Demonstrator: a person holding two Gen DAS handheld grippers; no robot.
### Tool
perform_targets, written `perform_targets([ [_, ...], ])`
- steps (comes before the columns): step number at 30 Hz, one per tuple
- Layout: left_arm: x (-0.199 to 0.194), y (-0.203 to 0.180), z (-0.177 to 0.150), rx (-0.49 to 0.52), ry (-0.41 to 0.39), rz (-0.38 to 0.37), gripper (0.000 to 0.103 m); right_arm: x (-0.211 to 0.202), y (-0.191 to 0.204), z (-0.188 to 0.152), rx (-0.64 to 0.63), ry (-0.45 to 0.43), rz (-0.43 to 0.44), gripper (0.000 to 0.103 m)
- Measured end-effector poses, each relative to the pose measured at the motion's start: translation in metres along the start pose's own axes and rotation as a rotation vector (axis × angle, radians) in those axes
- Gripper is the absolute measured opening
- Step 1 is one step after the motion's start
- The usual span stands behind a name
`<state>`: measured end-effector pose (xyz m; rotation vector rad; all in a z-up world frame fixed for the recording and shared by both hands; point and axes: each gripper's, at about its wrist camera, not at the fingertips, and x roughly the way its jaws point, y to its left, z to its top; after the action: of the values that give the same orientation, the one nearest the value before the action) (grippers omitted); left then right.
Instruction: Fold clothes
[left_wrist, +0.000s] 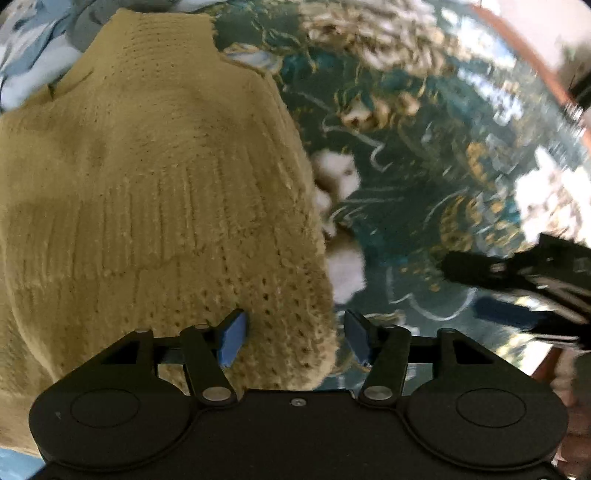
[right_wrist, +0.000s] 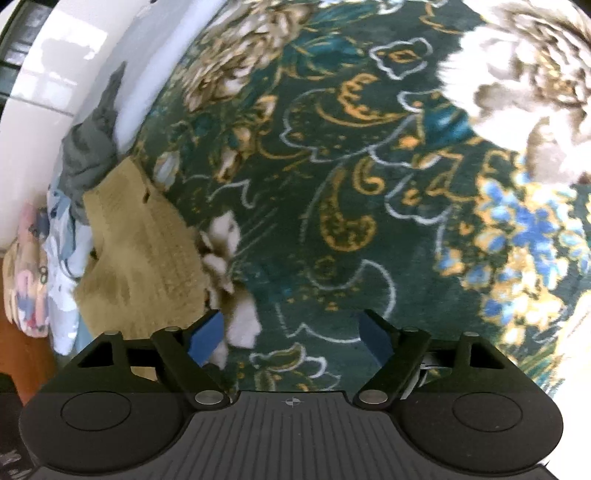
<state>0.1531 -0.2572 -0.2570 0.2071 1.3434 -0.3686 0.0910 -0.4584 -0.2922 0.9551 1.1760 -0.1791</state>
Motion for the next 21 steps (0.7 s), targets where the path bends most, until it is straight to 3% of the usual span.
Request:
perform_targets([
  [3,0.004,0.003,0.003,0.001,-0.001,0.035,0.042,0.002,-0.004,-0.001,0.01,0.006,0.002,0.081],
  [5,0.006,0.01,0.005,-0.037,-0.021,0.045,0.013,0.003,-0.004,-0.001,0.011,0.011,0.004,0.082],
  [11,-0.016,0.087,0.009,-0.373,-0.105,-0.043,0.011,0.007,0.006,-0.001,-0.012,0.034,0.022,0.082],
  [15,-0.029,0.165,0.008,-0.598,-0.166,-0.005,0.011,0.015,0.021,-0.006,-0.062,0.076,0.06,0.082],
  [18,-0.029,0.207,0.006,-0.696,-0.16,-0.008,0.011,0.027,0.039,-0.015,-0.116,0.127,0.101,0.082],
  [21,-0.027,0.229,0.001,-0.763,-0.147,-0.048,0.018,0.04,0.062,-0.028,-0.175,0.18,0.158,0.082],
])
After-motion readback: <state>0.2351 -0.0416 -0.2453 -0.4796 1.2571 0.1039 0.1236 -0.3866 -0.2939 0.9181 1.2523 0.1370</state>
